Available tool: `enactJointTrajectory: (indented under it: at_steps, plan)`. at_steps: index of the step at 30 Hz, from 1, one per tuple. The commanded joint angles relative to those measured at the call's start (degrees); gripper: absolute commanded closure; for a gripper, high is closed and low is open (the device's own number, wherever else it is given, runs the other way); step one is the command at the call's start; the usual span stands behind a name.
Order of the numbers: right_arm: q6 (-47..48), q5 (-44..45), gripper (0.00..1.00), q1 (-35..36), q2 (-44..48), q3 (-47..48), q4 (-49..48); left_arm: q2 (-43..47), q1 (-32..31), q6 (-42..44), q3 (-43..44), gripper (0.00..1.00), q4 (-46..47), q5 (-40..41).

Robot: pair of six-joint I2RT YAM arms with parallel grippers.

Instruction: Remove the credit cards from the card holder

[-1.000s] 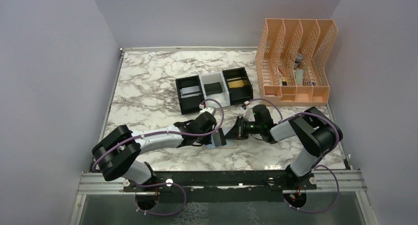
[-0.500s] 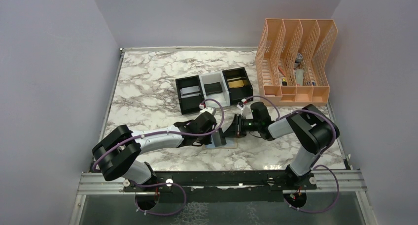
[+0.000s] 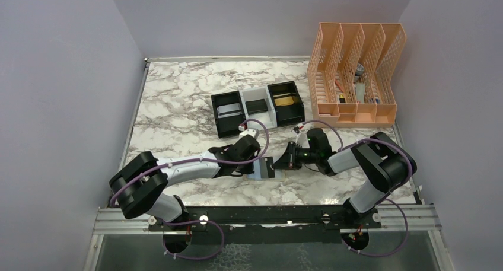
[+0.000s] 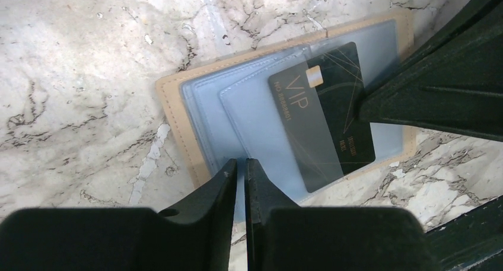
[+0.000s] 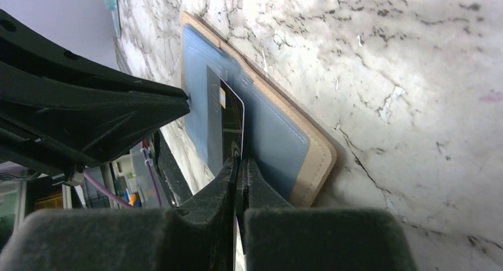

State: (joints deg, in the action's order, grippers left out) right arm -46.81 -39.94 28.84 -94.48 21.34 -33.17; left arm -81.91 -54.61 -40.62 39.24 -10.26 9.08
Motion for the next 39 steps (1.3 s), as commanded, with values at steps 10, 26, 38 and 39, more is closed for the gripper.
enactJointTrajectory:
  at_steps: [10, 26, 38, 39]
  plan:
    - [-2.6, 0.09, 0.97, -0.19, -0.42, -2.39, -4.39, 3.74, -2.56, -0.69, 1.93, 0.66, 7.56, -2.08]
    - [-1.92, -2.37, 0.91, -0.23, 0.28, -0.9, -3.95, -5.58, -3.54, -2.74, -0.38, 0.92, 3.43, -0.4]
    - [-1.62, -5.79, 0.84, 0.11, -3.4, 2.9, -5.24, -4.23, -3.57, -2.62, -1.13, 0.96, 2.22, 0.67]
    - [-1.54, -6.03, 0.84, 0.25, -3.84, 3.32, -5.15, -4.18, -3.57, -2.56, -1.1, 0.96, 2.2, 0.67]
